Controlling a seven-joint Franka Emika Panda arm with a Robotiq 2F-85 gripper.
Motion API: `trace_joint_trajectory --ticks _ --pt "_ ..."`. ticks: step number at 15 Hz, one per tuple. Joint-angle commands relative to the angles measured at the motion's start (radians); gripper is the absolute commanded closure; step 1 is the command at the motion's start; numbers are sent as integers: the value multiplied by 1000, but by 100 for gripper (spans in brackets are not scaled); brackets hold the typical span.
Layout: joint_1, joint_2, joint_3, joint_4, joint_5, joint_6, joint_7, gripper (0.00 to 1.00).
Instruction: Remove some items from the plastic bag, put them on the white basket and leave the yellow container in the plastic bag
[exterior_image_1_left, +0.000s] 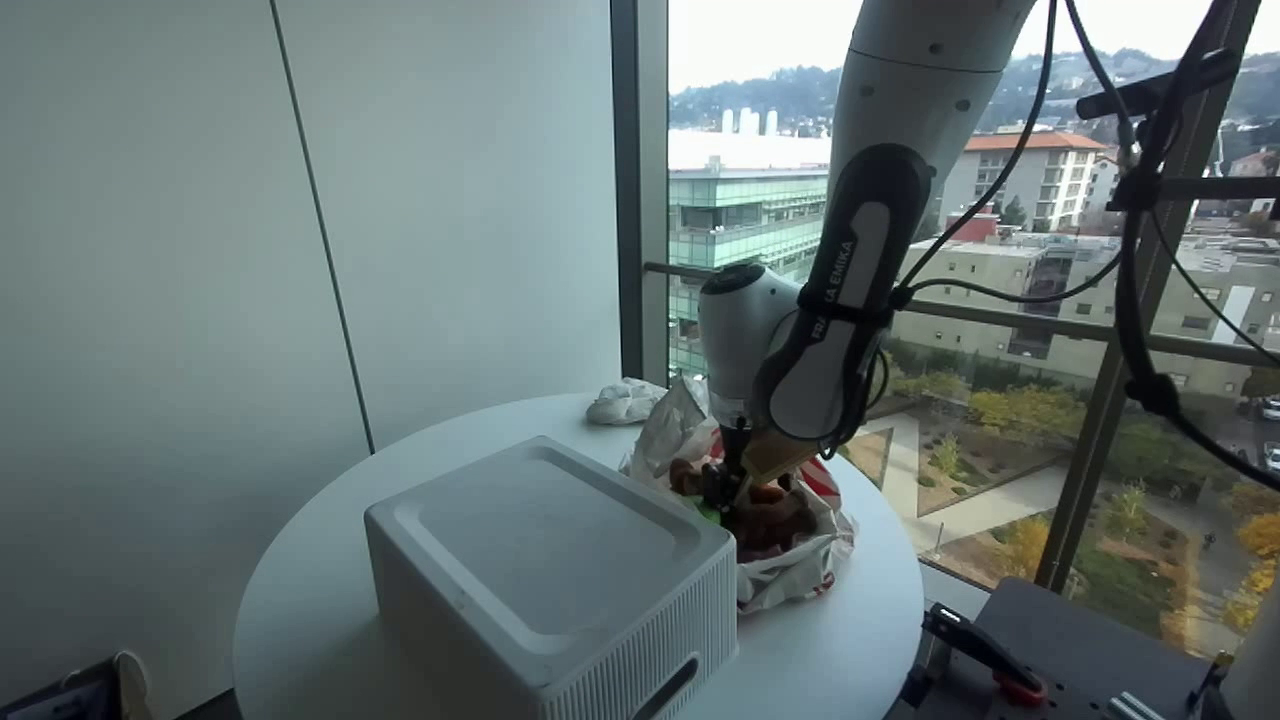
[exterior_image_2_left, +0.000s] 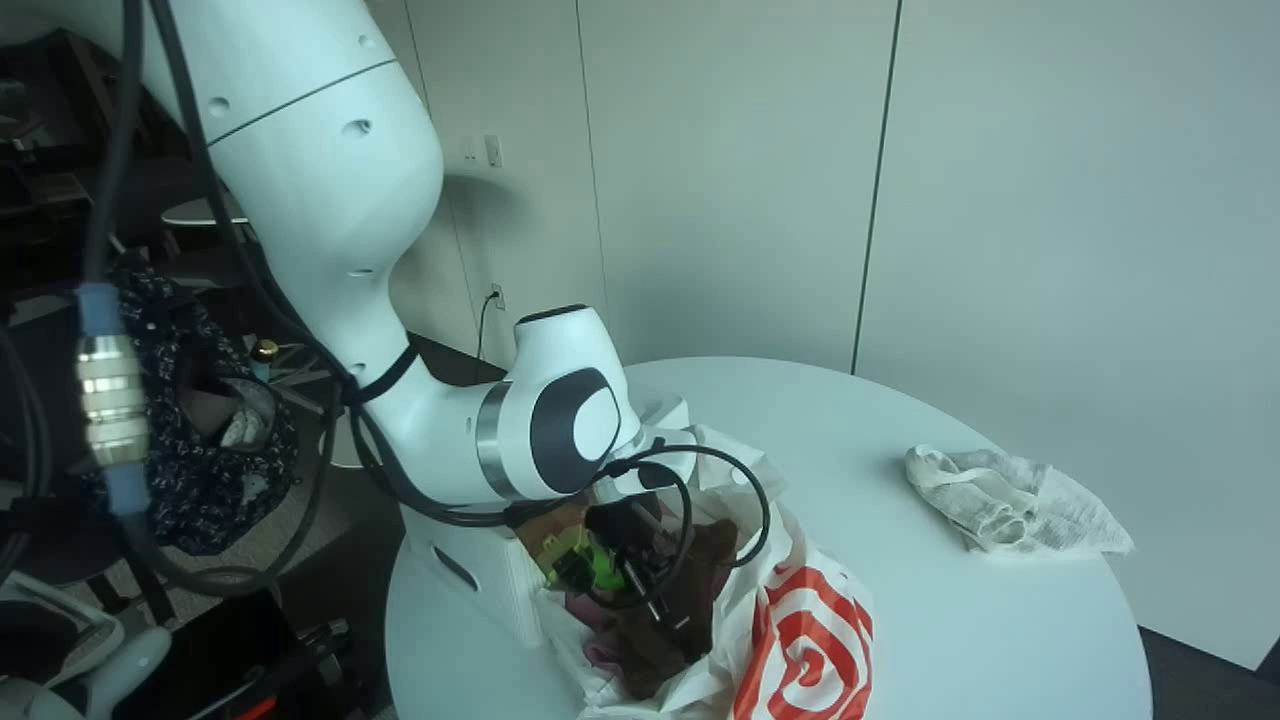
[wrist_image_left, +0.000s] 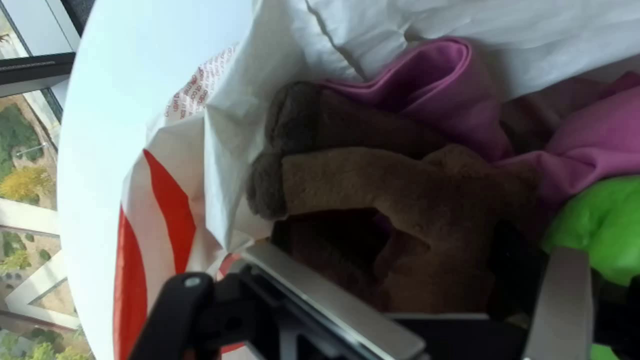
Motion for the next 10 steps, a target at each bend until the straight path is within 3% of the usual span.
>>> trace_joint_trajectory --ticks 1,3,10 --pt "30 92 -62 63 -85 54 58 26" --pt "20 112 -68 72 -82 56 56 29" --pt "20 139 -87 76 -70 70 54 83"
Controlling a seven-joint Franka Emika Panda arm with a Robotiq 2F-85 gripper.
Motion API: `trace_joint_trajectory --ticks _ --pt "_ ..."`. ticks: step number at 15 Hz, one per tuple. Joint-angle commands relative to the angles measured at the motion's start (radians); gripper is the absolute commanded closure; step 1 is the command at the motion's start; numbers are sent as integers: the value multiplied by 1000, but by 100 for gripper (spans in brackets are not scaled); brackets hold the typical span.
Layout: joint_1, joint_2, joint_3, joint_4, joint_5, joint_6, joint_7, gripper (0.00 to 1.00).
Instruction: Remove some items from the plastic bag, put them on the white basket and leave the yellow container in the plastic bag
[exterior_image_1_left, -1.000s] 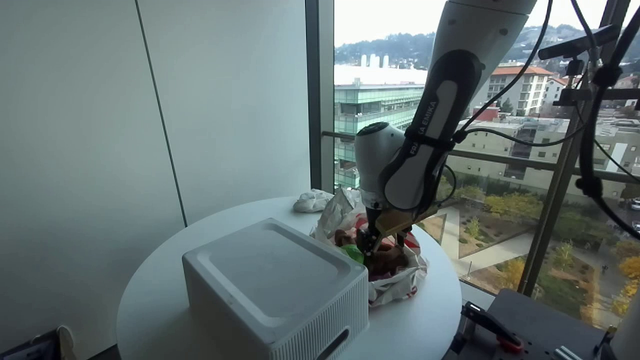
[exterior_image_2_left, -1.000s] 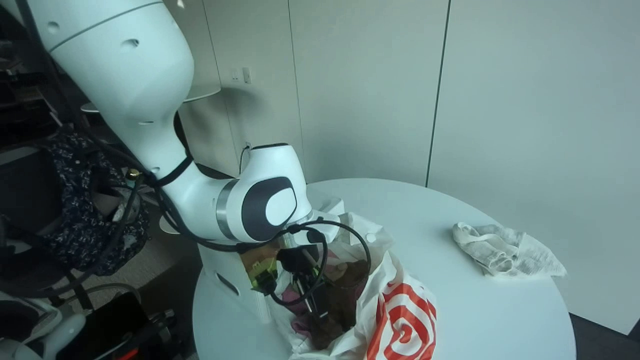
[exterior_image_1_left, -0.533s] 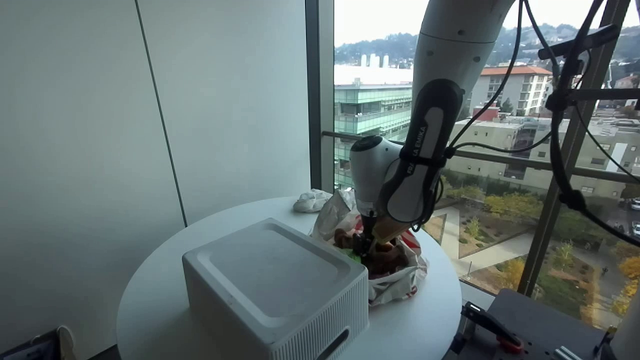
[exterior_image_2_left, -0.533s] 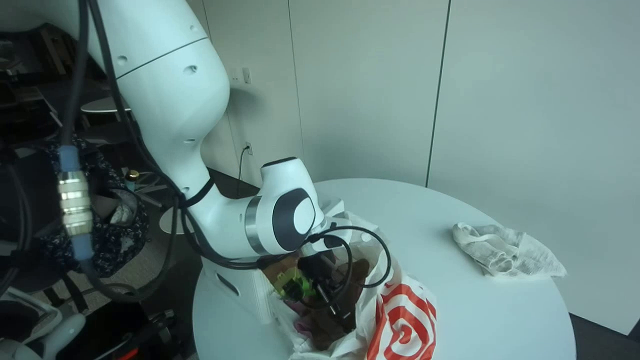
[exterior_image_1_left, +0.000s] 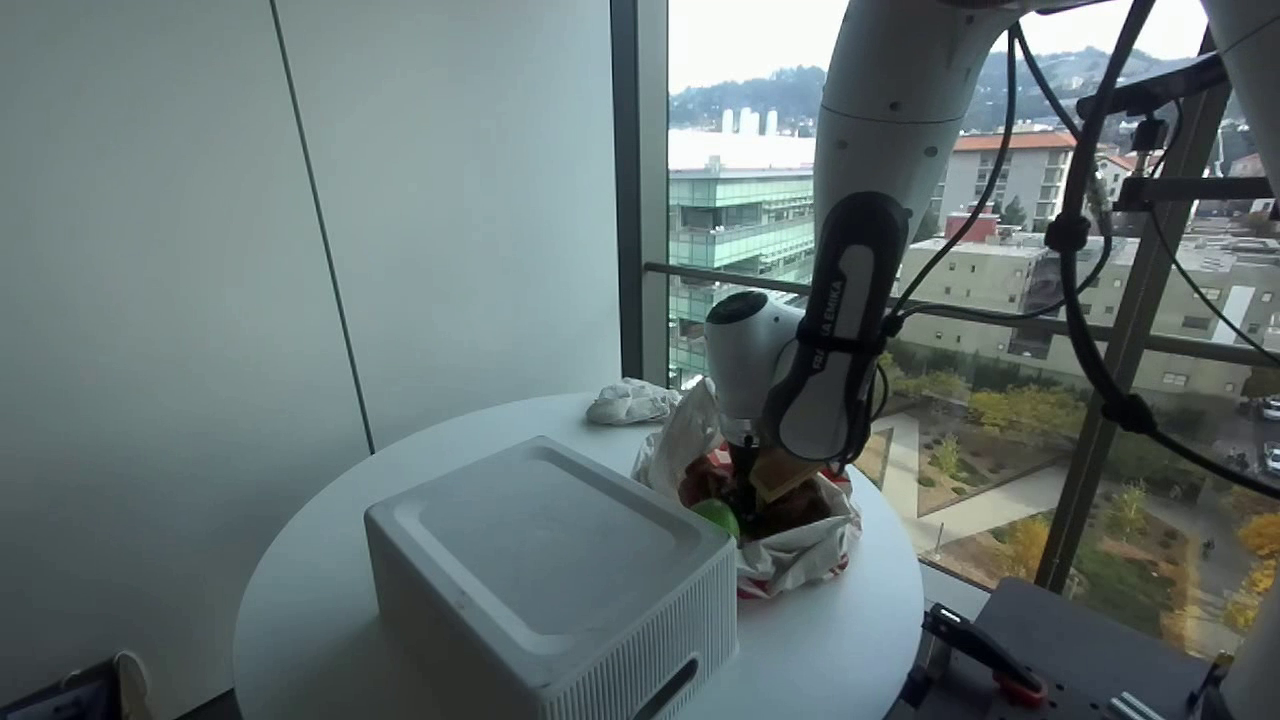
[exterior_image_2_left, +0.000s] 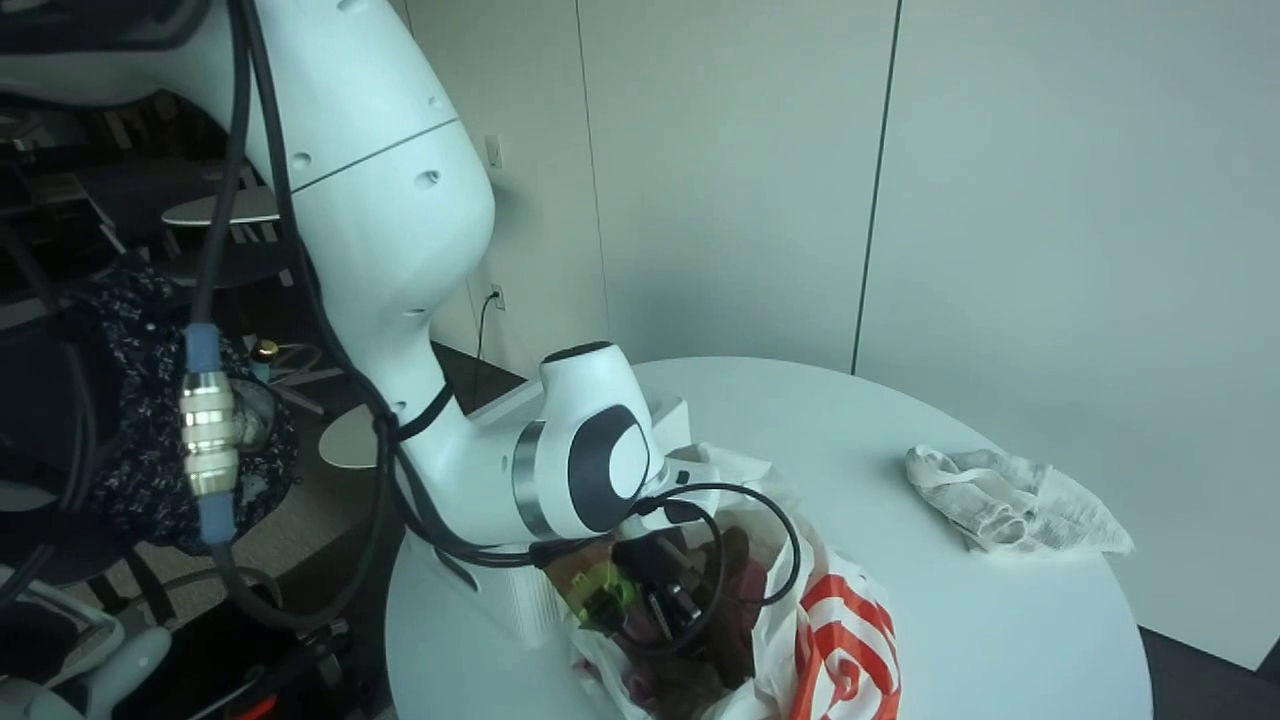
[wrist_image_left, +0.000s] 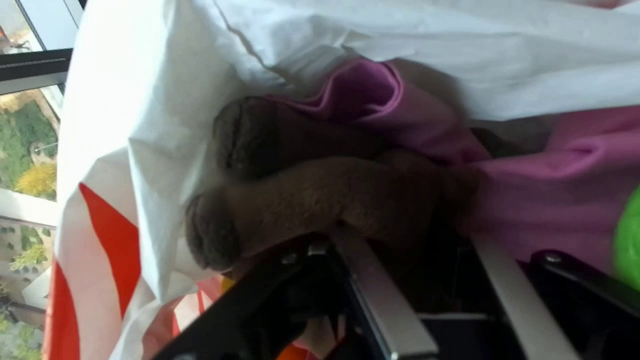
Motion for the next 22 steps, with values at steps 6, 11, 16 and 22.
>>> trace_joint_trajectory --ticks 6,11,16,22 --pt "2 -130 -26 -73 -4 -106 -21 86" --pt "-25 -307 17 -124 101 -324 -115 87" --pt "19 -431 7 -73 355 -754 -387 91" --pt "-34 -677 216 -17 476 -1066 -620 86"
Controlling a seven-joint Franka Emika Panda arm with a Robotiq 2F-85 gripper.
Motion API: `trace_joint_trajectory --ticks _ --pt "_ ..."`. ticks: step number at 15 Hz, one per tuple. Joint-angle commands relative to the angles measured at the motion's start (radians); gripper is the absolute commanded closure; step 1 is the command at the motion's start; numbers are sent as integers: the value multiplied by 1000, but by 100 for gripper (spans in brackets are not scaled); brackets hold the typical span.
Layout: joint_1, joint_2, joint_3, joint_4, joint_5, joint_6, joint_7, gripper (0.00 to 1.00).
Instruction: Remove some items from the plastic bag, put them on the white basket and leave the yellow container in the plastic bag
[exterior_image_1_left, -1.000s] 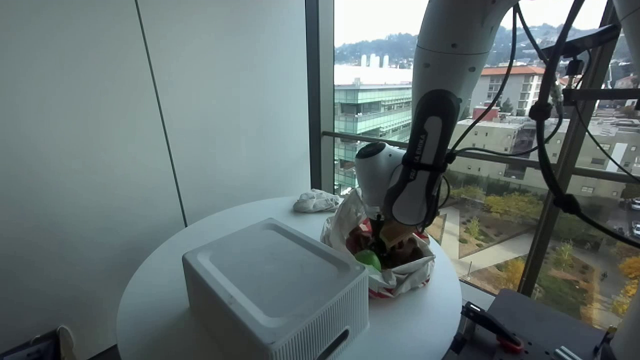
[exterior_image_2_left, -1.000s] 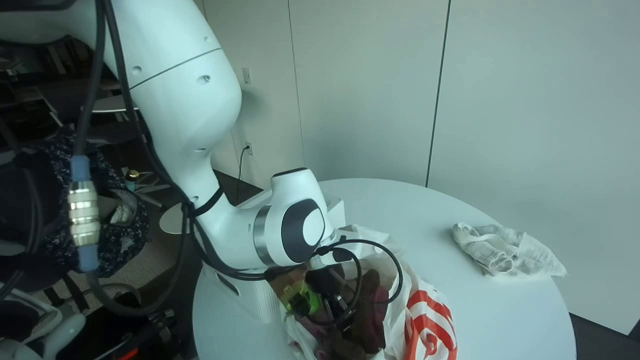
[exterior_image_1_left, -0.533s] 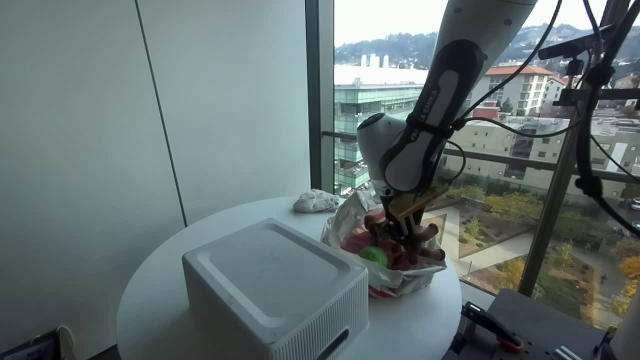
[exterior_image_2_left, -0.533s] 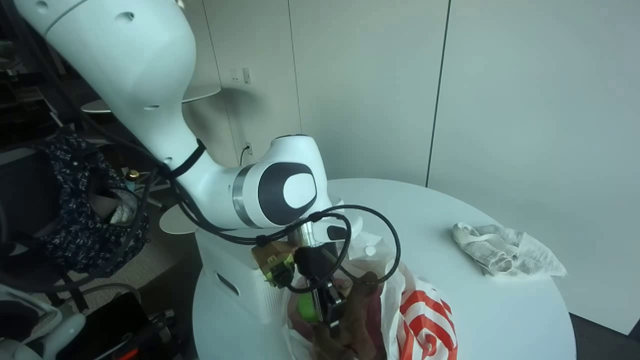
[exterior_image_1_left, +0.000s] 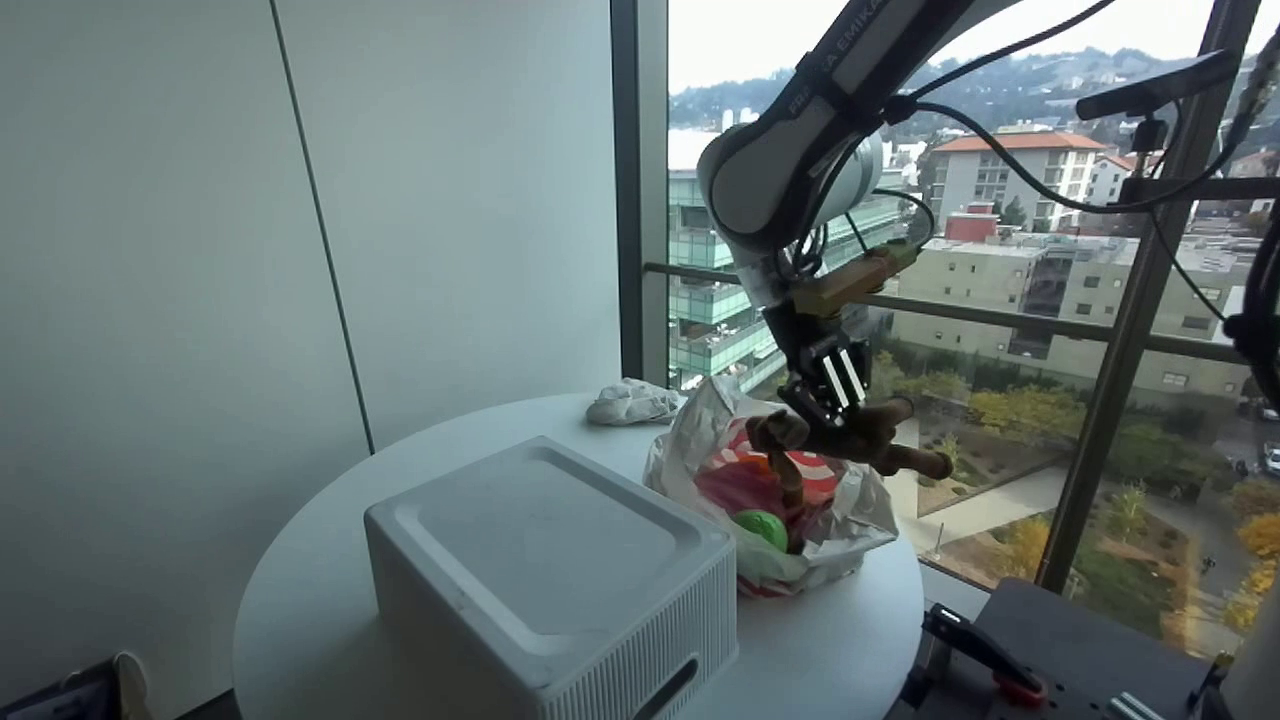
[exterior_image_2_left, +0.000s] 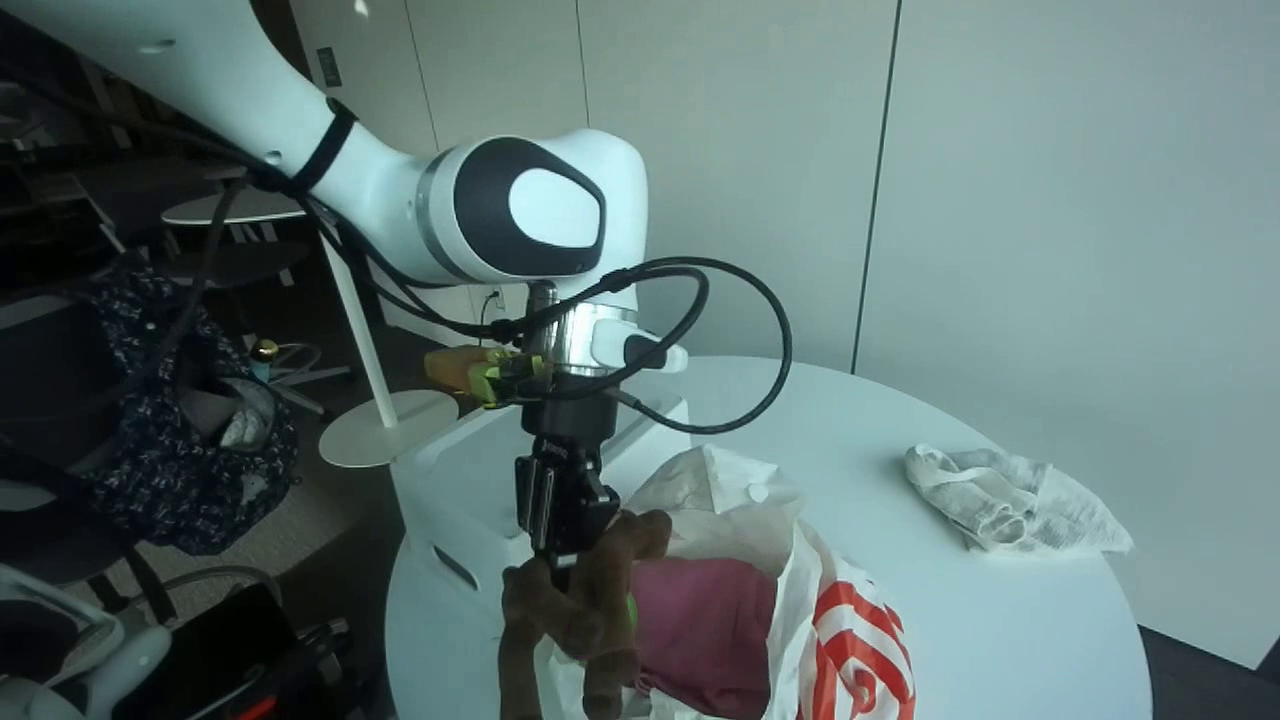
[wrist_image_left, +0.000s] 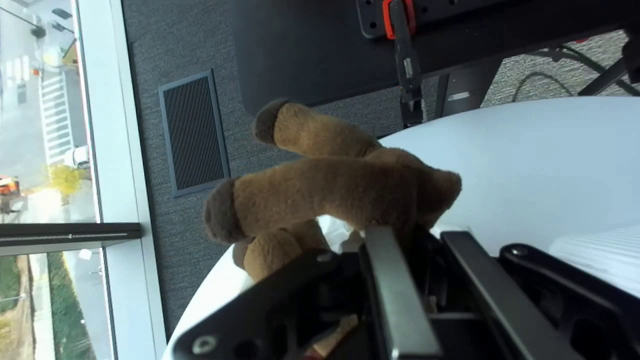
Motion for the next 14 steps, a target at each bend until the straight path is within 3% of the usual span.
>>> trace_joint_trajectory --ticks 1,4,8,14 --pt "11 -182 107 9 74 -94 -118 87" --pt "57 -243 188 22 170 -94 -185 85" --pt "121 -216 288 3 201 81 -172 87" --pt "146 -2 403 76 37 372 -75 87"
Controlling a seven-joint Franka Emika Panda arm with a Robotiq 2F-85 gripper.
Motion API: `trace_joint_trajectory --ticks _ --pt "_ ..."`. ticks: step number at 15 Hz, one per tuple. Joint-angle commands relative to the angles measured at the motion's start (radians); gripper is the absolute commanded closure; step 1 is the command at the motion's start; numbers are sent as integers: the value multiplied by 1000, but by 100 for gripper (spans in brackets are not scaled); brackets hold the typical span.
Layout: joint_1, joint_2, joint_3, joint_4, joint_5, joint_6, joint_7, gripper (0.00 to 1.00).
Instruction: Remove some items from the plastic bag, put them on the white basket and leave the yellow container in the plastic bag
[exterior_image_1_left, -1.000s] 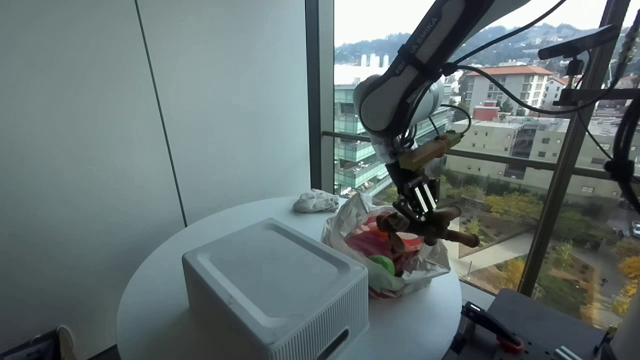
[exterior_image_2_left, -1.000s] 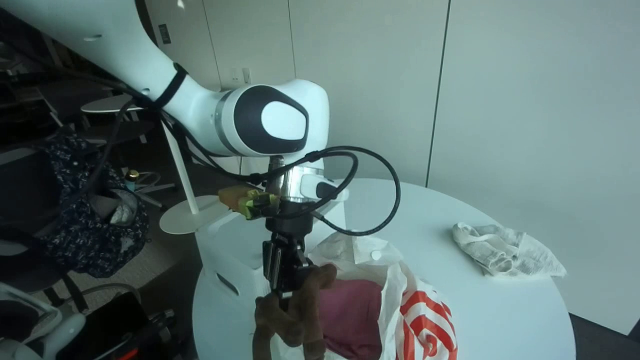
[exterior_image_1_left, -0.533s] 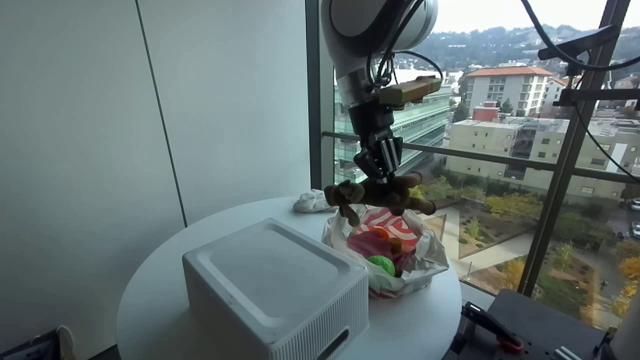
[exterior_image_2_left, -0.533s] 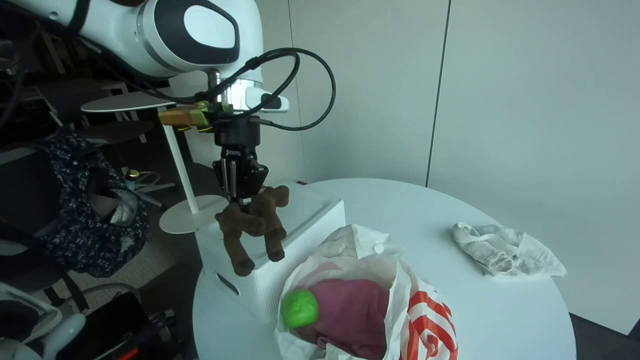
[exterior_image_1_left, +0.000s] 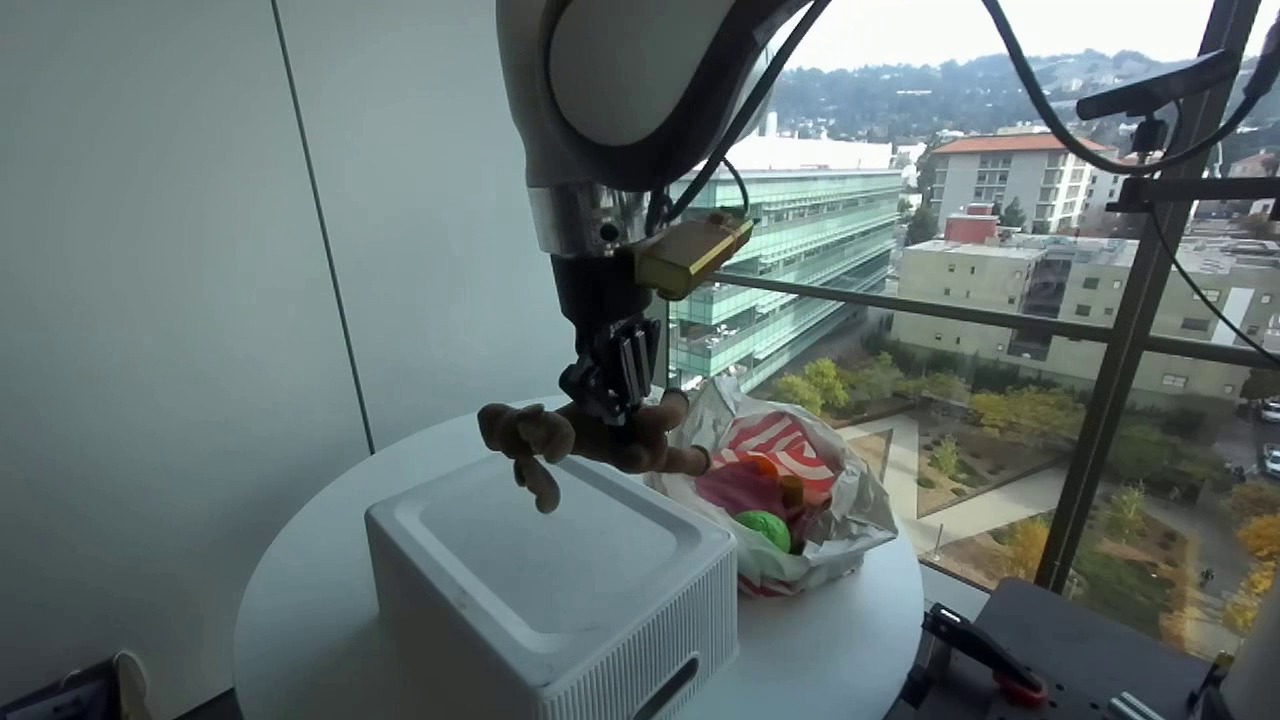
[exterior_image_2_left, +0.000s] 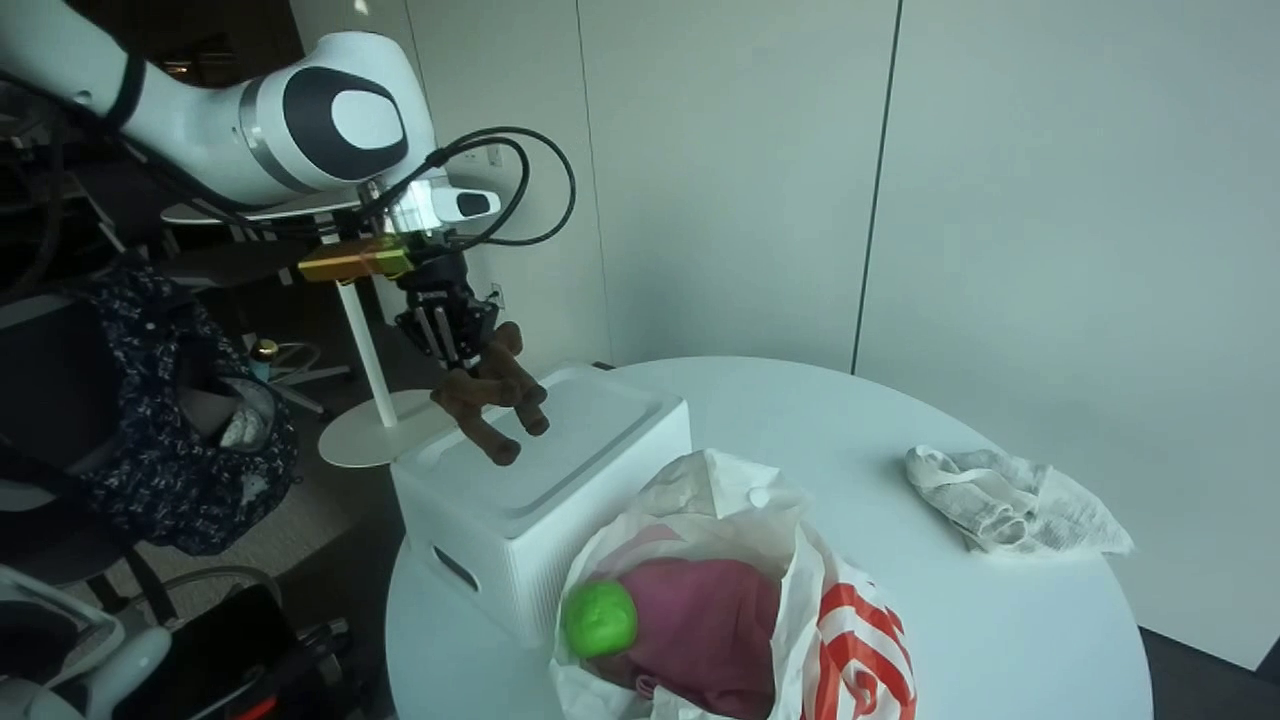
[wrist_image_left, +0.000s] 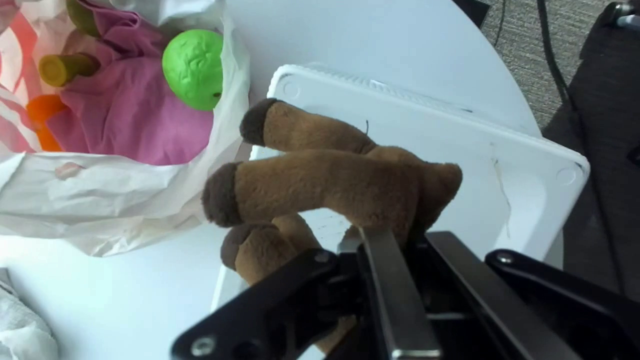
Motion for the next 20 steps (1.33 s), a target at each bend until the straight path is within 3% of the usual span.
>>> trace_joint_trajectory --ticks 1,5,9,10,11,16,20 --pt "-8 160 33 79 -157 153 84 87" --pt "9 285 0 153 -385 239 181 87" --pt "17 359 -43 235 -412 287 199 86" --pt "19 372 -54 253 -415 298 201 70" --pt "20 383 -61 268 -409 303 199 61" --pt "2 373 -72 271 -261 267 139 27" --pt "-24 294 -119 229 -192 105 164 0"
